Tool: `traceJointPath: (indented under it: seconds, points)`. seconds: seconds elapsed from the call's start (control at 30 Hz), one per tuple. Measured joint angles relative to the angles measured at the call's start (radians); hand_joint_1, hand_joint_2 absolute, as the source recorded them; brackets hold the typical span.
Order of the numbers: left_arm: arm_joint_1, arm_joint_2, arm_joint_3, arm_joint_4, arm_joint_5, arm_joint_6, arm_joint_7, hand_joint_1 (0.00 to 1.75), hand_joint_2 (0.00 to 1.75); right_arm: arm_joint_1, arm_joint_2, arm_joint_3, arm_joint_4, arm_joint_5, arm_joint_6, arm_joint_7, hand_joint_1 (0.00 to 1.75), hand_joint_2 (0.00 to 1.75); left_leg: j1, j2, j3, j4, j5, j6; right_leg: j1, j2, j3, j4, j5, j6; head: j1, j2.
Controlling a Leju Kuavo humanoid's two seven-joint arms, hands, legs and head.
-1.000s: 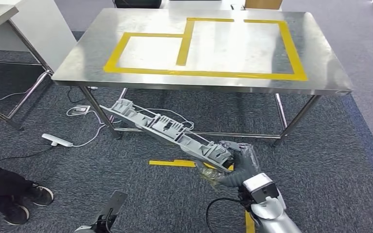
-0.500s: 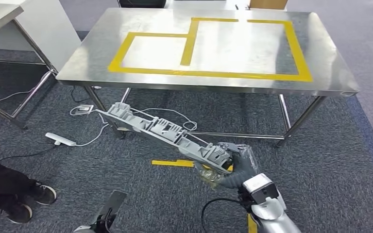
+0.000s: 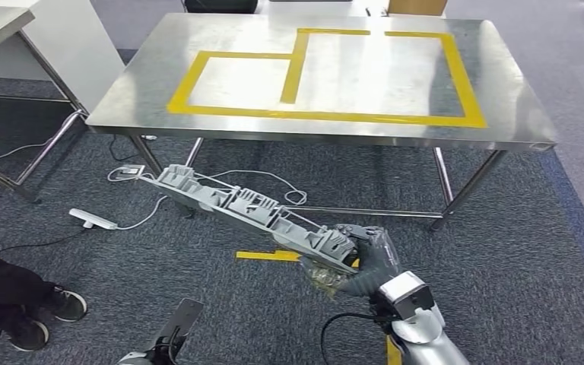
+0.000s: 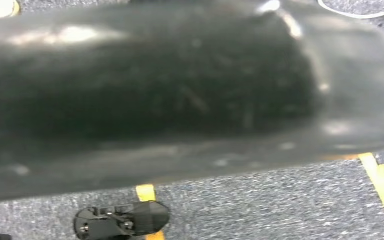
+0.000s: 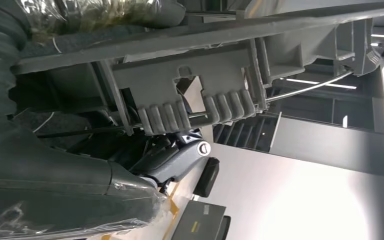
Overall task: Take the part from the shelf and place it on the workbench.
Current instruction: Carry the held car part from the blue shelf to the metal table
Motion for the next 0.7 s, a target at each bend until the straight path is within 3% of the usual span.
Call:
traceJointPath:
  seconds: [0.1, 0.13, 0.23, 0.27, 0.3, 0.33, 0.4, 0.47, 0.6, 0.63, 0.7]
  points:
    - [-0.001, 0.000, -0.007, 0.000, -0.005, 0.000, -0.004, 0.00, 0.00, -0.001, 0.000, 0.001, -0.004, 0.000, 0.000, 0.000, 1.75, 1.75, 0.001, -0.001, 0.000, -0.007, 0.005, 0.022, -0.003, -0.001, -0.011, 0.016, -0.015, 0.015, 0.002, 0.000]
    - [-0.002, 0.000, -0.009, 0.000, -0.006, 0.000, -0.005, 0.00, 0.00, -0.001, -0.001, 0.001, -0.006, 0.000, 0.000, 0.000, 1.75, 1.75, 0.002, 0.000, 0.001, -0.009, 0.006, 0.029, -0.004, -0.001, -0.029, 0.052, -0.036, 0.020, 0.004, 0.000]
    - [-0.004, 0.000, -0.014, 0.000, -0.007, 0.000, -0.007, 0.00, 0.00, 0.001, -0.002, 0.003, -0.008, -0.001, -0.001, 0.000, 1.75, 1.75, 0.001, 0.000, 0.001, -0.009, 0.005, 0.037, -0.004, 0.000, -0.126, 0.250, -0.124, 0.026, 0.008, 0.000]
    - [-0.003, 0.000, -0.016, 0.000, -0.008, 0.001, -0.007, 0.00, 0.00, 0.003, -0.003, 0.003, -0.008, -0.001, -0.001, 0.000, 1.75, 1.75, -0.001, 0.000, 0.002, -0.009, 0.004, 0.038, -0.004, 0.000, -0.148, 0.292, -0.132, 0.026, 0.007, 0.000]
    - [-0.003, 0.000, -0.016, 0.000, -0.008, 0.002, -0.007, 0.00, 0.00, 0.005, -0.004, 0.003, -0.008, 0.000, -0.002, 0.000, 1.75, 1.75, -0.002, -0.001, 0.003, -0.009, 0.004, 0.039, -0.004, 0.000, -0.150, 0.292, -0.119, 0.024, 0.008, 0.000]
    - [-0.003, 0.000, -0.017, 0.000, -0.008, 0.004, -0.007, 0.00, 0.00, 0.007, -0.004, 0.004, -0.008, 0.000, -0.003, 0.000, 1.75, 1.75, -0.003, -0.002, 0.005, -0.009, 0.003, 0.039, -0.004, 0.000, -0.132, 0.251, -0.088, 0.021, 0.007, 0.000]
    - [-0.003, 0.000, -0.017, 0.000, -0.008, 0.005, -0.007, 0.00, 0.00, 0.007, -0.005, 0.005, -0.009, 0.000, -0.004, 0.000, 1.75, 1.75, -0.006, -0.004, 0.010, -0.008, 0.000, 0.036, -0.002, 0.000, -0.061, 0.107, -0.019, 0.011, 0.008, 0.000]
    - [-0.004, 0.000, -0.017, 0.000, -0.008, 0.008, -0.007, 0.00, 0.00, 0.005, -0.005, 0.006, -0.010, -0.001, -0.004, 0.000, 1.75, 1.75, -0.009, -0.005, 0.009, -0.006, -0.002, 0.029, 0.001, 0.001, -0.013, 0.016, 0.005, 0.005, 0.007, 0.000]
    - [-0.005, 0.001, -0.018, 0.000, -0.008, 0.017, -0.011, 0.00, 0.00, 0.006, -0.005, 0.006, -0.010, -0.004, -0.003, 0.000, 1.75, 1.75, -0.009, -0.004, 0.002, 0.006, -0.013, 0.008, -0.002, 0.002, -0.004, -0.001, 0.006, -0.009, 0.005, 0.000]
    - [-0.006, 0.001, -0.018, 0.000, -0.007, 0.017, -0.015, 0.00, 0.00, 0.005, -0.005, 0.006, -0.010, -0.004, -0.004, 0.000, 1.75, 1.75, -0.008, -0.003, -0.009, 0.033, -0.032, 0.002, -0.005, 0.001, -0.003, -0.004, 0.007, -0.015, 0.003, 0.000]
    - [-0.006, 0.001, -0.018, 0.000, -0.007, 0.014, -0.024, 0.00, 0.00, 0.005, -0.005, 0.006, -0.011, -0.003, -0.006, -0.001, 1.75, 1.75, -0.004, -0.001, -0.059, 0.147, -0.096, -0.008, -0.007, 0.000, -0.001, -0.006, 0.008, -0.021, 0.000, 0.000]
